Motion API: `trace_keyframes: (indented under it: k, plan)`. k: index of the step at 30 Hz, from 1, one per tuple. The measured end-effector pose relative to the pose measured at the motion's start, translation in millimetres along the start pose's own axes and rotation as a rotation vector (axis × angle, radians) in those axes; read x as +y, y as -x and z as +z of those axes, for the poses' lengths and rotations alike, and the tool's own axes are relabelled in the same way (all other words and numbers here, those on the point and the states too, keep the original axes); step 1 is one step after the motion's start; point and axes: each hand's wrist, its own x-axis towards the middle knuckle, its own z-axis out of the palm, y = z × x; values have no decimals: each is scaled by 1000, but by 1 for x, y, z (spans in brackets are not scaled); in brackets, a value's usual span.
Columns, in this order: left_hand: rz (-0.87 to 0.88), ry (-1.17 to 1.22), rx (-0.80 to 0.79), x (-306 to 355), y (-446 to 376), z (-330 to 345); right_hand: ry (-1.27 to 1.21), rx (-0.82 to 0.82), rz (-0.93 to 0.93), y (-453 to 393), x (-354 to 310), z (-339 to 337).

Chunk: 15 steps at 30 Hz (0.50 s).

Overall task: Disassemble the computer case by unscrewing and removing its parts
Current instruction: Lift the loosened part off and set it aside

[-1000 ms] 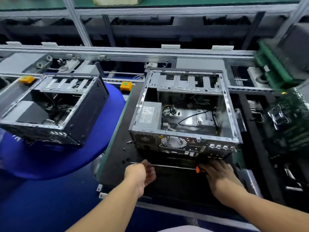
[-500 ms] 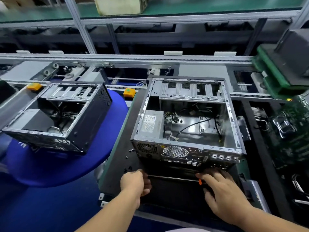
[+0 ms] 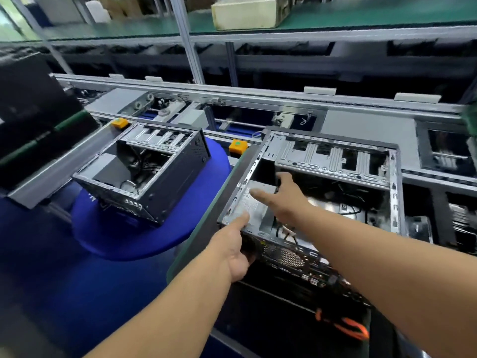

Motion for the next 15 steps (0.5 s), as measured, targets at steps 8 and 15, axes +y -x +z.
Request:
trace_keyframes:
  k: [8, 15]
  plan:
    - [115, 71, 41, -16, -22, -5, -243, -209, 30, -29, 44, 14]
    - [173, 86, 61, -21, -29, -9, -243, -184, -17, -33, 45, 11]
